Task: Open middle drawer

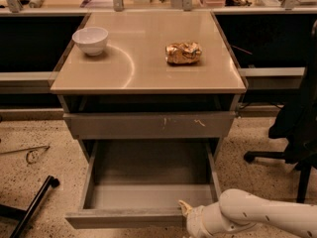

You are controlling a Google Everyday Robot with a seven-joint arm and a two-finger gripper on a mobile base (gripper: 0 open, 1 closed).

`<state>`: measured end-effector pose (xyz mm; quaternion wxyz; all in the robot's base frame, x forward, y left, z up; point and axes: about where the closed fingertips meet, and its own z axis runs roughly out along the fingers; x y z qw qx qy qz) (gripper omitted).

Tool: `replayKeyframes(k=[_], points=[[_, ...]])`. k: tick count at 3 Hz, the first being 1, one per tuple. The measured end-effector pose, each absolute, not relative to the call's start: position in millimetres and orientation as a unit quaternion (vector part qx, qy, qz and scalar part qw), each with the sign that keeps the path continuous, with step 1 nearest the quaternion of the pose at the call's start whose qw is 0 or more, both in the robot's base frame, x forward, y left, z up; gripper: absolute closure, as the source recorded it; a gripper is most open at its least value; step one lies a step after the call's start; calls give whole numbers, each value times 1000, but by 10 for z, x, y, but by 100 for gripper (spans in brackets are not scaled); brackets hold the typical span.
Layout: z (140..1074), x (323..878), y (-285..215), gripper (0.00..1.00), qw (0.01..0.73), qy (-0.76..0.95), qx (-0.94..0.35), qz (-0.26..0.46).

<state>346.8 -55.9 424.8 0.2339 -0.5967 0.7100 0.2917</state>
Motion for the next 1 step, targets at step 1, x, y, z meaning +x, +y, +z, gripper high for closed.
replayKeyframes(k=[1], points=[[4248,3468,-559,0,234,710,-597,292]])
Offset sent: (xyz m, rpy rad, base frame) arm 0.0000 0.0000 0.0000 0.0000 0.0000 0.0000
